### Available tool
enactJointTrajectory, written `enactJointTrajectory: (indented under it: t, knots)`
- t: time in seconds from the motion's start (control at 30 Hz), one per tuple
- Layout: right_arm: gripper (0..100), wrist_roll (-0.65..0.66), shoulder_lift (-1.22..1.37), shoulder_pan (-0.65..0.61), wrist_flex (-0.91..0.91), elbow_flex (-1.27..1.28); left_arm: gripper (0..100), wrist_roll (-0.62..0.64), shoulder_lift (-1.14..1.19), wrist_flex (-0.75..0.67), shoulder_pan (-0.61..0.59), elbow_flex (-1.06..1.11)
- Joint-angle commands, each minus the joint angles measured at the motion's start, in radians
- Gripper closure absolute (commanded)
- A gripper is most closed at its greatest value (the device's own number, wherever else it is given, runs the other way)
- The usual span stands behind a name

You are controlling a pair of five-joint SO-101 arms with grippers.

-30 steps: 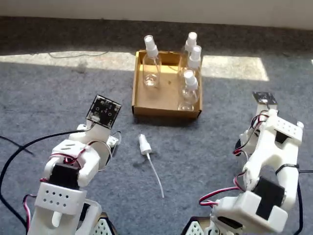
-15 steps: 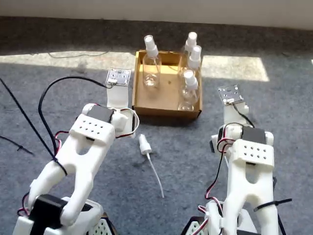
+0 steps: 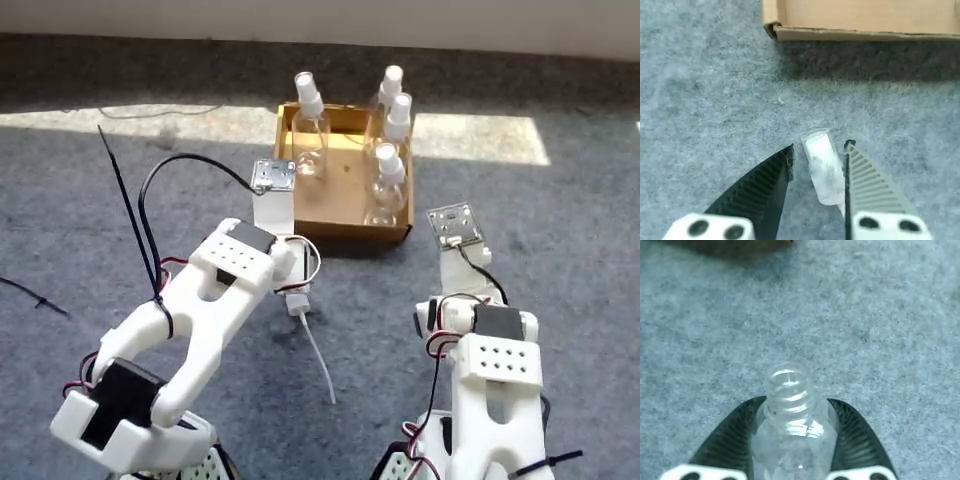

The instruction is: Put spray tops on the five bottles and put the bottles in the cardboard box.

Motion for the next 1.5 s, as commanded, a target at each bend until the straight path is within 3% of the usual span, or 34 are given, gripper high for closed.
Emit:
enactJointTrajectory:
  t: [0.0, 0.37, 0.7, 0.8, 1.0, 1.23, 1.47]
  knots:
    - [99.5, -0.011, -0.054, -0.007, -0.013, 0.005, 77, 0.060, 0.013, -0.015, 0.041, -0.047]
    - [99.5, -0.011, -0.067, -0.007, -0.013, 0.016, 75, 0.089, 0.101, -0.029, 0.036, -0.047]
    - [99.5, -0.011, -0.068, -0.007, -0.008, 0.012, 99, 0.021, 0.159, -0.074, 0.038, -0.044]
    - [99.5, -0.011, -0.068, -0.007, -0.010, 0.012, 100, -0.006, 0.134, -0.072, 0.035, -0.048]
    - [99.5, -0.012, -0.068, -0.045, -0.024, -0.015, 100, -0.115, -0.107, 0.026, -0.076, -0.051]
    - [99.5, -0.272, -0.068, -0.337, -0.160, -0.133, 100, -0.356, -0.608, 0.149, -0.260, -0.050]
    - [99.5, -0.227, -0.068, -0.575, -0.223, -0.154, 100, -0.465, -1.059, 0.183, -0.384, -0.051]
